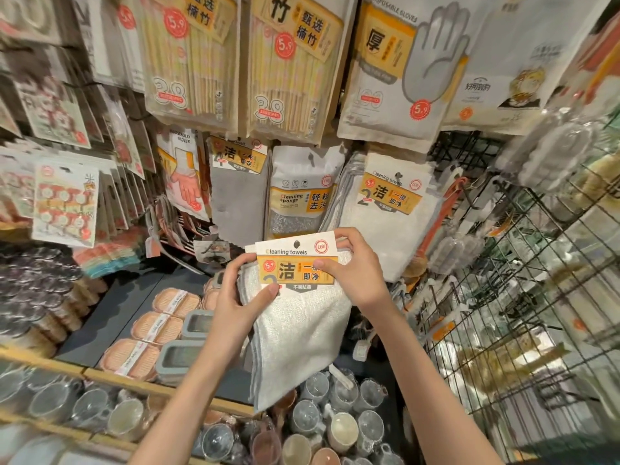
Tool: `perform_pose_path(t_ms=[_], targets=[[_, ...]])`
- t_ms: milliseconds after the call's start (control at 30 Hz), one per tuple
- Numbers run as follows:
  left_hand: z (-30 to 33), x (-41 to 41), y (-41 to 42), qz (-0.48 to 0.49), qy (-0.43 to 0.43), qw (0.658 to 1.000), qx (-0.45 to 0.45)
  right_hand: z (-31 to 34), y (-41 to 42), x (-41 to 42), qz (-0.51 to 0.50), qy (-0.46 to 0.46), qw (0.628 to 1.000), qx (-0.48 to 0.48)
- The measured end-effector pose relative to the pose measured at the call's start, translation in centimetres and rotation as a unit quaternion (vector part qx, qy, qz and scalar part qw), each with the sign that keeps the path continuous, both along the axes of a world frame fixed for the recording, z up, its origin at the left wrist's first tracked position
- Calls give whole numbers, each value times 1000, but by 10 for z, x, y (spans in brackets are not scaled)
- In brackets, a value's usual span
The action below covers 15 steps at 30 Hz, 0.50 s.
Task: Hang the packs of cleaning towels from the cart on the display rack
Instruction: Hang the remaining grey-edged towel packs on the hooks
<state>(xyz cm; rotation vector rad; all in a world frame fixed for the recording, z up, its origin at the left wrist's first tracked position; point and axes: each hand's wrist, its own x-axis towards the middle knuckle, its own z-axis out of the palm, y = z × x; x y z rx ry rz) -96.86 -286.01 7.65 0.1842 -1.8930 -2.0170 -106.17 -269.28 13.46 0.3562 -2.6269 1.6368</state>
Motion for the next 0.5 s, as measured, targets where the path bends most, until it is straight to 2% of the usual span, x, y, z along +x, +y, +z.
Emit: perform_pose_path(t_ms=[367,500], targets=[[11,-3,14,28,-18,999,38,3,18,-10,-19,25,998,-53],[10,-5,9,44,-20,999,17,6,22,-13,-49,35,997,-54]])
